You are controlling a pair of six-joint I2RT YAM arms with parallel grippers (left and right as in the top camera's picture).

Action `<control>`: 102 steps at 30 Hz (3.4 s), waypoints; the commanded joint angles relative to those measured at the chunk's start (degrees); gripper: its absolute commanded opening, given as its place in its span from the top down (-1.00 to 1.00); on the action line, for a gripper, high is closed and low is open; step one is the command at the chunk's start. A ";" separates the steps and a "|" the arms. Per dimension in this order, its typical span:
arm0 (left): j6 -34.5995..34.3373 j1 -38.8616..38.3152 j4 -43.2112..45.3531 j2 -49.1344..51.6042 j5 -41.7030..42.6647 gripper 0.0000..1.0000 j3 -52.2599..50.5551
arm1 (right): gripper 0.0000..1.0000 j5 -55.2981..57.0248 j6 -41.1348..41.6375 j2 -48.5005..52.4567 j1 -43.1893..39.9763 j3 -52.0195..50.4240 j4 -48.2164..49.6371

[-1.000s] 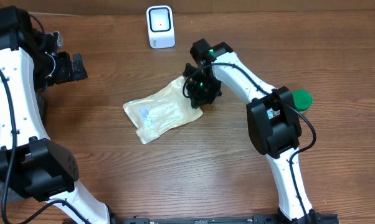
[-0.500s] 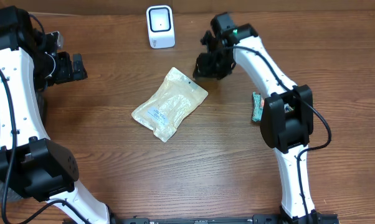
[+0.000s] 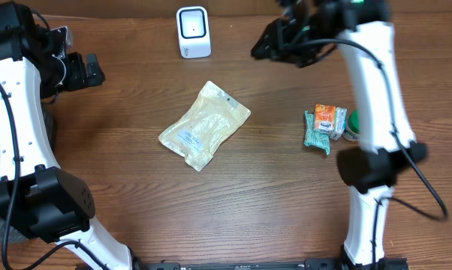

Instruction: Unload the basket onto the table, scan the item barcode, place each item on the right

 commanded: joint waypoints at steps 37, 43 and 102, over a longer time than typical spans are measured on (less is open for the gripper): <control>14.73 -27.52 6.19 19.87 8.83 0.92 0.04 | -0.10 1.31 42.80 -22.16 7.74 -94.51 75.03; 15.63 -27.91 6.21 20.06 9.14 0.92 -0.09 | 0.07 1.40 48.72 -19.08 10.49 -96.98 83.80; 4.31 -15.10 -21.79 29.62 6.32 0.92 43.30 | 0.92 30.38 20.48 -24.96 21.99 -54.42 34.10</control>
